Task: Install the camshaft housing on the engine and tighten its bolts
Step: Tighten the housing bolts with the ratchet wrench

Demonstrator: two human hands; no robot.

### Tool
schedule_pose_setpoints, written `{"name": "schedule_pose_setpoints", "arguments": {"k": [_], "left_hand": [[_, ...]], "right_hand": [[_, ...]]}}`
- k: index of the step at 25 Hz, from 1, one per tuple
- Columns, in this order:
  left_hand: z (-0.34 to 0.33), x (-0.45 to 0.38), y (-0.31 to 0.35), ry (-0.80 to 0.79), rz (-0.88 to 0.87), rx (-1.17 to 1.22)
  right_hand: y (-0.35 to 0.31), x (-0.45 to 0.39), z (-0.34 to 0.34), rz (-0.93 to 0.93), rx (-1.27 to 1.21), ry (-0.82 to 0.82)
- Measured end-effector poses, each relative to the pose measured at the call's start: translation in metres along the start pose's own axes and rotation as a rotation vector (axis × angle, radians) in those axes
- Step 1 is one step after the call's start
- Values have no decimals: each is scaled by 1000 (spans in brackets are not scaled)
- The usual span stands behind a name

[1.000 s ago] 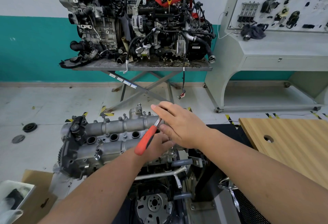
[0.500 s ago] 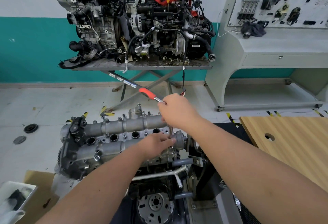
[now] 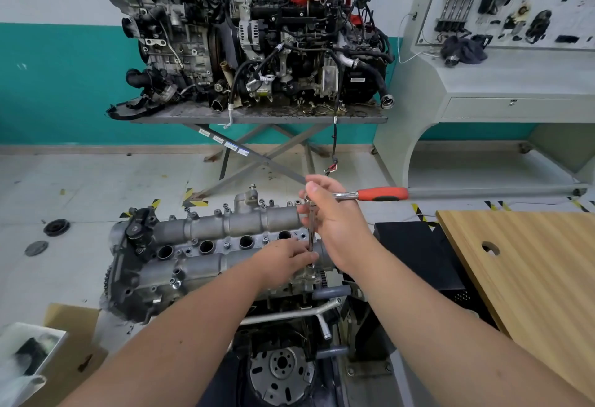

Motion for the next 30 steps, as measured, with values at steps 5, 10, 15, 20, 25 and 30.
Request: {"name": "schedule_pose_setpoints", "arguments": {"k": [5,10,15,20,25,30], "left_hand": [[-1,0,0,-7,2,-15],[-2,-3,-1,0,-15,18],[2,-1,-2,47,8,-78],[3,-1,-6,31,66,-72],[-1,1,-5,10,99,12],[0,4,2,6,52,2]], "right_hand": [[-25,14,-11,421,493,87],[-50,30,-48,1009,1264,55],[-34,11,-59,681,1720,-269],[-38,9,-47,449,1734,-582],[-51,-4,-55,414,1849,-264],[-20,-12,-24,-302,532,-44]]}}
Point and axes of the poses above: each hand's wrist, its own x-axis away from the middle knuckle, its own z-axis out of the back of the hand, y = z × x, the point moved 9 cm from there along -x, towards the middle knuckle, and after that the axes turned 3 degrees about -y, right-handed, at the moved point
